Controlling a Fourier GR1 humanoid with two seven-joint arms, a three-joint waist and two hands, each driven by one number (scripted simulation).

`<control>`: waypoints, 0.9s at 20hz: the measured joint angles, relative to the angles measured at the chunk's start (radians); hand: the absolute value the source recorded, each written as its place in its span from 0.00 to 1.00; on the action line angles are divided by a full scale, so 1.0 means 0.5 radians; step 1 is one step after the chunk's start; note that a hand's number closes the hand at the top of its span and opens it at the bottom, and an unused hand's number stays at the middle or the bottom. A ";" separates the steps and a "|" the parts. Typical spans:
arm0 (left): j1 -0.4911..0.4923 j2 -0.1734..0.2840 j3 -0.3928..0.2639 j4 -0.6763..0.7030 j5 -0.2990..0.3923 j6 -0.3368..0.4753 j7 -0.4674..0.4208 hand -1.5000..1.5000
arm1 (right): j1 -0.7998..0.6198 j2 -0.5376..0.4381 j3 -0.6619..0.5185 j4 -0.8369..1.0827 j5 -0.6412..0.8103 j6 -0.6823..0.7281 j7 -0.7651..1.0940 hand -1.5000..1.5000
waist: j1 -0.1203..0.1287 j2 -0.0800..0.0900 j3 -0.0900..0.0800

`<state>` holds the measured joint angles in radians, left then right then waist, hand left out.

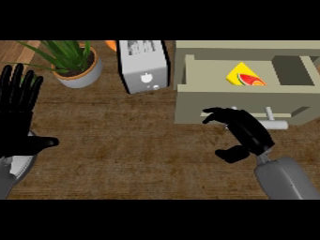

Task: Pick up the cup, place it into the drawer and close the drawer

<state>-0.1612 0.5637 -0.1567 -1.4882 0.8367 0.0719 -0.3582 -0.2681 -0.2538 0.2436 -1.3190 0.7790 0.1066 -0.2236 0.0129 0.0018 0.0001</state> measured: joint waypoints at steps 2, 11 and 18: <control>0.040 -0.001 0.052 0.022 0.000 -0.078 -0.013 0.00 | -0.099 0.037 -0.014 0.169 0.046 -0.025 -0.015 0.00 | 0.002 0.000 0.000; 0.117 -0.059 0.184 0.092 -0.060 -0.283 -0.033 0.00 | -0.645 0.113 -0.258 1.074 0.060 -0.164 -0.324 0.00 | 0.017 -0.002 -0.003; 0.118 -0.087 0.231 0.074 -0.068 -0.350 0.010 0.00 | -1.031 0.054 -0.441 1.678 0.022 -0.184 -0.589 0.00 | 0.043 -0.005 -0.009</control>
<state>-0.1022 0.5201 -0.0410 -1.4510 0.8029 -0.1033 -0.3534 -0.7837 -0.2266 0.0232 -0.4801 0.7899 0.0148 -0.5182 0.0347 -0.0005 -0.0045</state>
